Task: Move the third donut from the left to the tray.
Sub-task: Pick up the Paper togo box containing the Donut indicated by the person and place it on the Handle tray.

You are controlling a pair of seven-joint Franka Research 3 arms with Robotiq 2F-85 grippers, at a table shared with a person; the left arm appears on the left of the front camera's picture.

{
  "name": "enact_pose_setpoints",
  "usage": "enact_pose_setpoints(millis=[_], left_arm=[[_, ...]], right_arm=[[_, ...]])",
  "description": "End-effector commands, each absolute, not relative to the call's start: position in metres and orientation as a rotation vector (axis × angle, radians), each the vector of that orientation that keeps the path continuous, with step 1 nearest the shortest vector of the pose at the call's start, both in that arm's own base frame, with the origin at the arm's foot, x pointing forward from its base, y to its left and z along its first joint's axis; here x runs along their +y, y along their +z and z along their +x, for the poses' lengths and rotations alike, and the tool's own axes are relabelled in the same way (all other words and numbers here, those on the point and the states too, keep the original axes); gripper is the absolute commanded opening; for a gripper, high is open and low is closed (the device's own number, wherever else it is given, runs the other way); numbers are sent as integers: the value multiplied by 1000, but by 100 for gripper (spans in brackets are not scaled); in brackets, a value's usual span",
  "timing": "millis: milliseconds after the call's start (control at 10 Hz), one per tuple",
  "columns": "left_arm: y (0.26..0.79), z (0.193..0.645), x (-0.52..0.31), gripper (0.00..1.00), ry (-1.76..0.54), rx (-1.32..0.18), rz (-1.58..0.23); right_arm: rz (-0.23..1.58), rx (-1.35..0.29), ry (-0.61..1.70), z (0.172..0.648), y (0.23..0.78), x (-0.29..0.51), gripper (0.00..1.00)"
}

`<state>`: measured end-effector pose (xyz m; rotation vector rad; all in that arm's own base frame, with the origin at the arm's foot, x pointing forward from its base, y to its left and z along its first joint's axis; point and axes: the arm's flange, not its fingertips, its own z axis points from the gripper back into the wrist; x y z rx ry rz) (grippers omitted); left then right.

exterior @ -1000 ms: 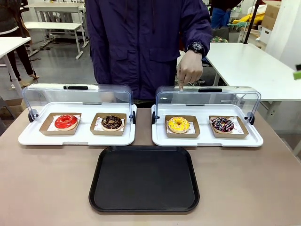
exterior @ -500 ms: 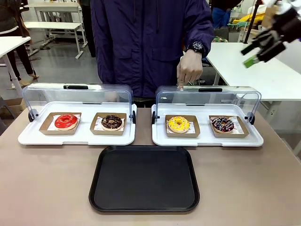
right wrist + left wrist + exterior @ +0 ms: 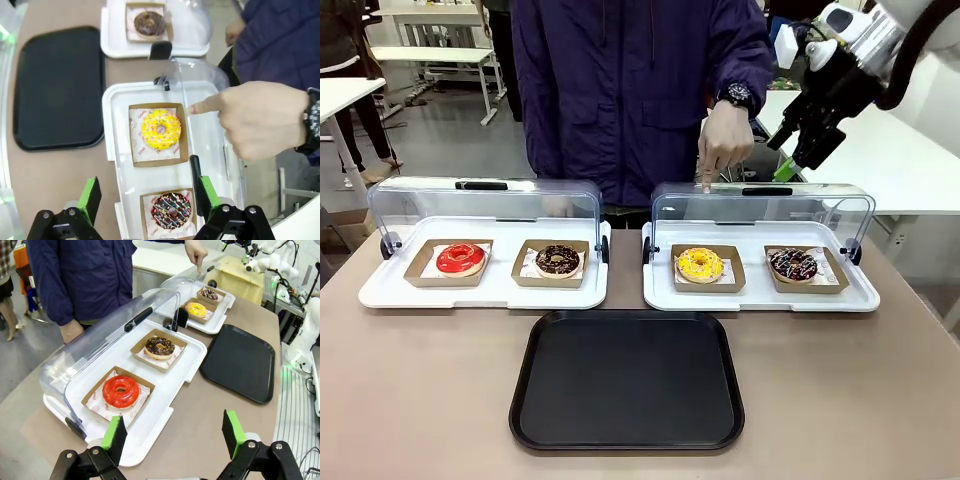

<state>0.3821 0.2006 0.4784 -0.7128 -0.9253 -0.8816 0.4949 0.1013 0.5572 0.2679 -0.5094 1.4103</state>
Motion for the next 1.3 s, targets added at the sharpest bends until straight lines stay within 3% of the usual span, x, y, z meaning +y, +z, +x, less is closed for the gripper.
enact_pose_setpoints(millis=[0, 500, 1200], left_arm=[[481, 381, 200, 100, -892, -938, -720], [481, 381, 200, 100, -892, -938, -720], [481, 381, 200, 100, -892, -938, -720]], right_arm=[[281, -506, 1411, 501, 564, 96, 100], [273, -512, 1404, 497, 560, 96, 100], [-21, -523, 1431, 423, 480, 155, 100]])
